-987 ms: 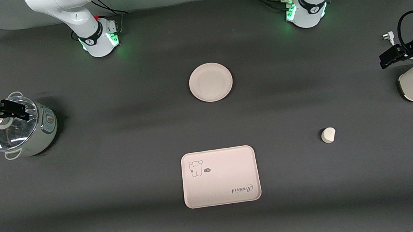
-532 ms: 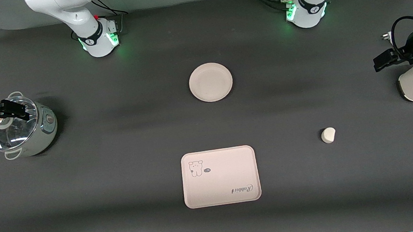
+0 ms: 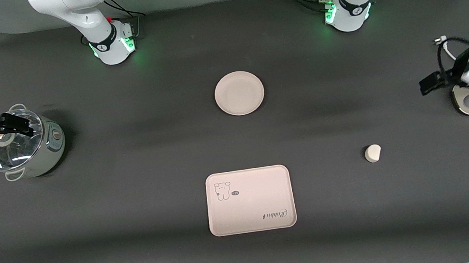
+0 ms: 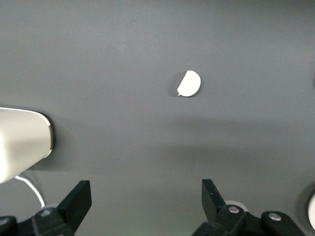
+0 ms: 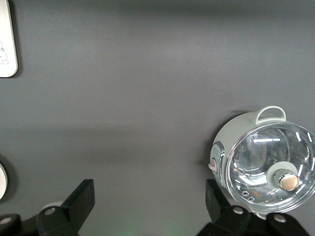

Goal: Place bun in plate and plate on tray
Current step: 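Move the left gripper from rest toward the white bun, then lower the left gripper onto the white bun and close it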

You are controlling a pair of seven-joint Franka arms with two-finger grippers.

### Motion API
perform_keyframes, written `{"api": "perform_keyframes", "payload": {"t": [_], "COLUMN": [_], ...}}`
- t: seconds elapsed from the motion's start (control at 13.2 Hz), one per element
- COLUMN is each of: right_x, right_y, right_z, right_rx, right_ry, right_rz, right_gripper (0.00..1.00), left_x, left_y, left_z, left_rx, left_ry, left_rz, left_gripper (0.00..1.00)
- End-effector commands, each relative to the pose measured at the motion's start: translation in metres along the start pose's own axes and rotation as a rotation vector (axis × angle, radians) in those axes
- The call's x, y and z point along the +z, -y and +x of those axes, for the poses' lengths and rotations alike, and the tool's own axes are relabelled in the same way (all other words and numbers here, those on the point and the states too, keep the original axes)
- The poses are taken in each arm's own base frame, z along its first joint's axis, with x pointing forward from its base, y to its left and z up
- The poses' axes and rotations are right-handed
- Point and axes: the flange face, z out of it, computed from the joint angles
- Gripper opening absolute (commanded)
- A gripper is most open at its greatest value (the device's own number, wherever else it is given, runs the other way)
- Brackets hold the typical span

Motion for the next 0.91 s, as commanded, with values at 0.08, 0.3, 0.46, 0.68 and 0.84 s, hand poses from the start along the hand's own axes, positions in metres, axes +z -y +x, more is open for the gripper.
{"api": "perform_keyframes", "payload": {"t": [0.08,0.3,0.46,0.68,0.84], "right_x": [-0.002,-0.001,-0.001,-0.001,-0.001], "right_y": [-0.002,-0.002,-0.002,-0.002,-0.002], "right_z": [-0.002,-0.003,-0.002,-0.002,-0.002], "right_rx": [-0.02,-0.02,-0.02,-0.02,-0.02], "right_ry": [0.001,0.002,0.004,0.004,0.002], "right_rz": [0.001,0.002,0.002,0.002,0.001], "right_gripper": [1.0,1.0,1.0,1.0,1.0], "left_x": [0.076,0.14,0.181,0.235,0.261], "left_y": [-0.009,-0.016,-0.023,-0.039,-0.051], "left_z": [0.038,0.067,0.081,0.095,0.099], "left_rx": [0.02,0.009,0.003,0.01,0.019], "left_ry": [0.065,0.072,0.064,0.047,0.042], "left_rz": [0.001,-0.027,-0.047,-0.043,-0.044], "left_gripper": [1.0,1.0,1.0,1.0,1.0]}}
